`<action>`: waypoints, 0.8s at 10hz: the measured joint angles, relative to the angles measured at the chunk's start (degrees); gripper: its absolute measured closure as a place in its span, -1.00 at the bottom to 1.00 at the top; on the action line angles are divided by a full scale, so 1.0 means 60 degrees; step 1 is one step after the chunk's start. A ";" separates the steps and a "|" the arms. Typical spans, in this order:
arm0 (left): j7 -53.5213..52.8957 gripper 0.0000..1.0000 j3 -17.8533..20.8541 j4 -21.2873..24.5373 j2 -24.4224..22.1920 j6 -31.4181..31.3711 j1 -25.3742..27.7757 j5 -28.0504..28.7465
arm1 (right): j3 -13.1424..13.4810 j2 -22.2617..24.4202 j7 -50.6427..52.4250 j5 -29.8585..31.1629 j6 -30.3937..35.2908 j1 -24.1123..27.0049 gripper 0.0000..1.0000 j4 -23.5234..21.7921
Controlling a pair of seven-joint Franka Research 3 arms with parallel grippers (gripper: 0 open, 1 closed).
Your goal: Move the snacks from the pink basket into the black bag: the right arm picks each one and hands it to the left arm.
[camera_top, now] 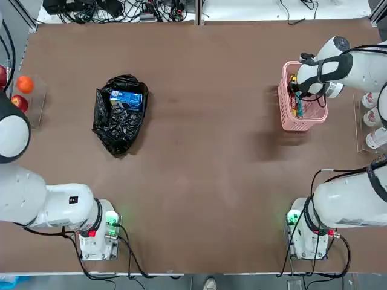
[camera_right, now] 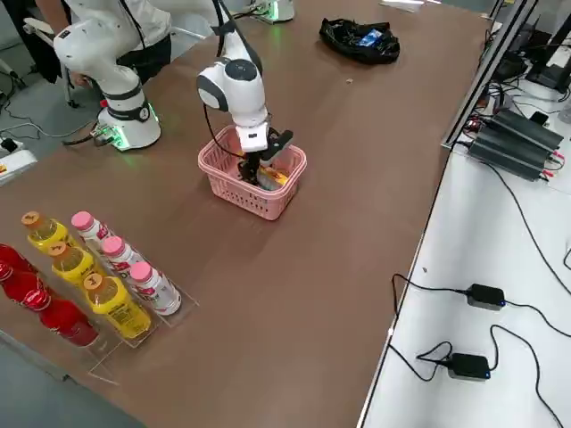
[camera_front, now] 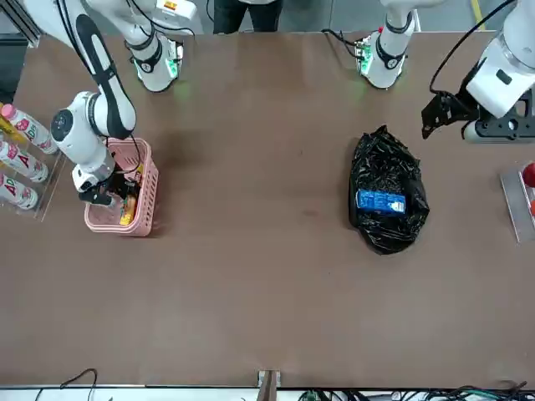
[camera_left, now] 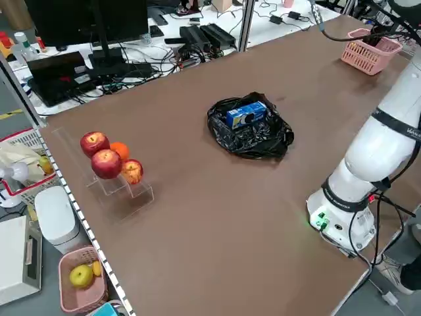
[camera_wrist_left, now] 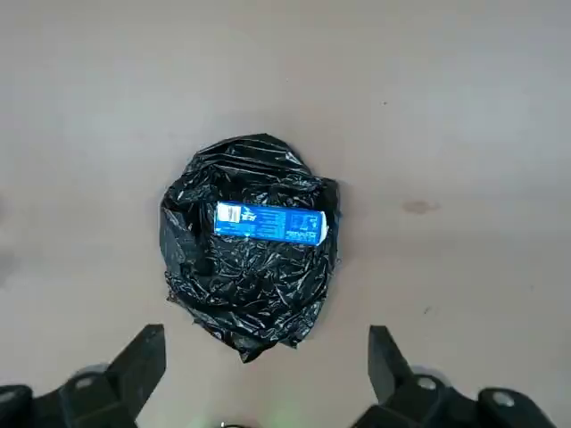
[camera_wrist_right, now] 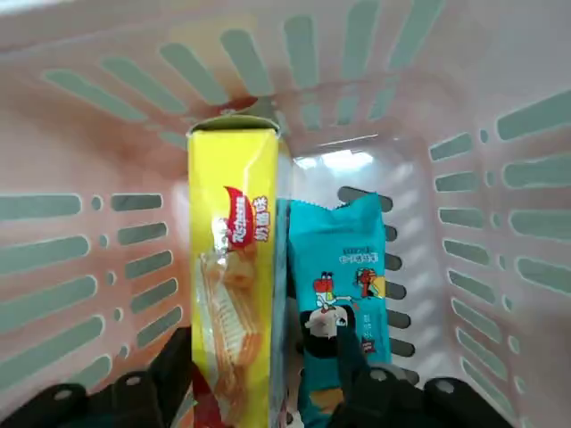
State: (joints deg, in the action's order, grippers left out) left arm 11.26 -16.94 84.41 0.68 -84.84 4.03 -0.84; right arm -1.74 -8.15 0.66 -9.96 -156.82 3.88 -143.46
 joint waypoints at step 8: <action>0.0036 -1.00 -0.0168 0.0004 0.0000 0.0001 0.0049 0.0078 | -0.0001 -0.0160 0.0000 0.0000 -0.0137 -0.0001 -0.22 0.0004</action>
State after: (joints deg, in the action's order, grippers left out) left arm 11.48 -17.95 84.44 0.68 -84.83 4.32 -0.37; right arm -1.75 -9.11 0.66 -9.96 -157.64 3.87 -143.44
